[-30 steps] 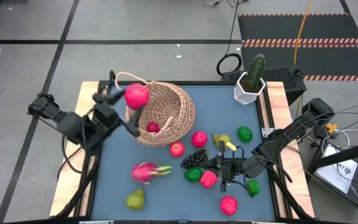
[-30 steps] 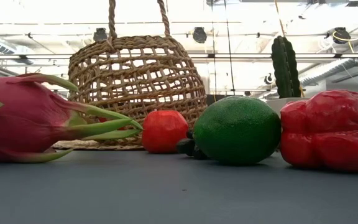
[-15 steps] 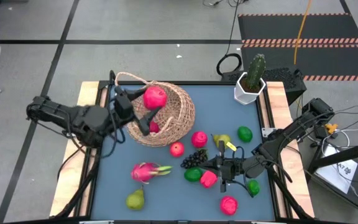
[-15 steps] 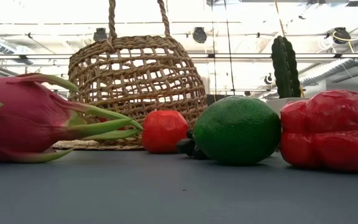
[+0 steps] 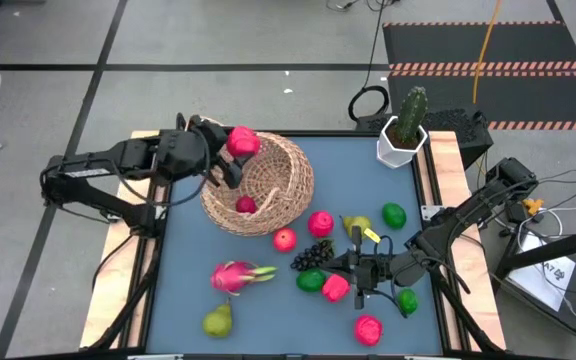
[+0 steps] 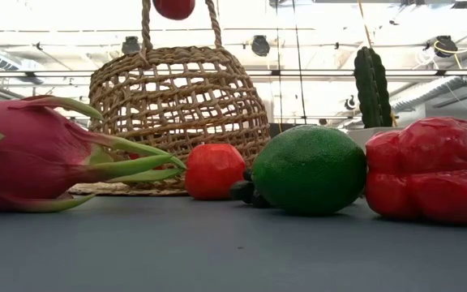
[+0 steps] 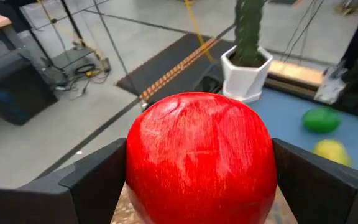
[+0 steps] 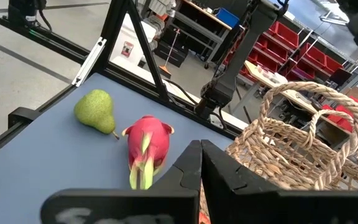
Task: Build produce basket
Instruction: Put the red apple into the basket
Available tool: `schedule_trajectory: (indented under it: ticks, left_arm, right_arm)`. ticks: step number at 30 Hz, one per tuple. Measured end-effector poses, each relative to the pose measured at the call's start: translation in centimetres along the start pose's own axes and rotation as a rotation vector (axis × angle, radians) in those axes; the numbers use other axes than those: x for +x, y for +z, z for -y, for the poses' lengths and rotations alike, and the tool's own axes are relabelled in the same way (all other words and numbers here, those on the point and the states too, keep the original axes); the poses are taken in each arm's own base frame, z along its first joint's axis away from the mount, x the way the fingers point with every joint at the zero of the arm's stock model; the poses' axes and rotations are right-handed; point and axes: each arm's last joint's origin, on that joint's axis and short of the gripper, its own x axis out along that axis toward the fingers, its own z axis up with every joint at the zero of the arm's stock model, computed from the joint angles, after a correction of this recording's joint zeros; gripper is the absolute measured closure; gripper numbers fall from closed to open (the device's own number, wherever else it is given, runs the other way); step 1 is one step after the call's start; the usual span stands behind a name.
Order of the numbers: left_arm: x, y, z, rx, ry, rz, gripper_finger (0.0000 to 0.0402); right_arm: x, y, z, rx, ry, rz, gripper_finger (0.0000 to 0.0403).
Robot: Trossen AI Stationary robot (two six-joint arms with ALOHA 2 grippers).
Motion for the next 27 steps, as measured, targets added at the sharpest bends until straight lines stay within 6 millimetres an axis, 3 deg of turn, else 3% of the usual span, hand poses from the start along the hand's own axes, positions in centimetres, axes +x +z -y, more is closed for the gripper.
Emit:
schedule_trajectory:
  ticks: [4, 12, 21, 27]
  left_arm:
    - [0.3, -0.1, -0.3, 0.049, 0.013, -0.01, 0.0034]
    - [0.8, -1.1, 0.4, -0.148, 0.014, -0.093, 0.0034]
    - [5.7, -3.2, 1.8, -0.111, 0.03, -0.31, 0.0034]
    - [7.6, -4.4, 2.2, -0.098, 0.057, -0.407, 0.0034]
  right_arm:
    - [0.0, -0.1, 0.0, -0.004, 0.002, -0.006, 0.0403]
    - [0.0, -0.2, -0.1, -0.008, 0.005, -0.016, 0.0403]
    - [0.0, -0.2, -0.1, 0.002, 0.006, -0.017, 0.0403]
    - [0.0, -0.2, -0.1, 0.007, 0.007, -0.021, 0.0403]
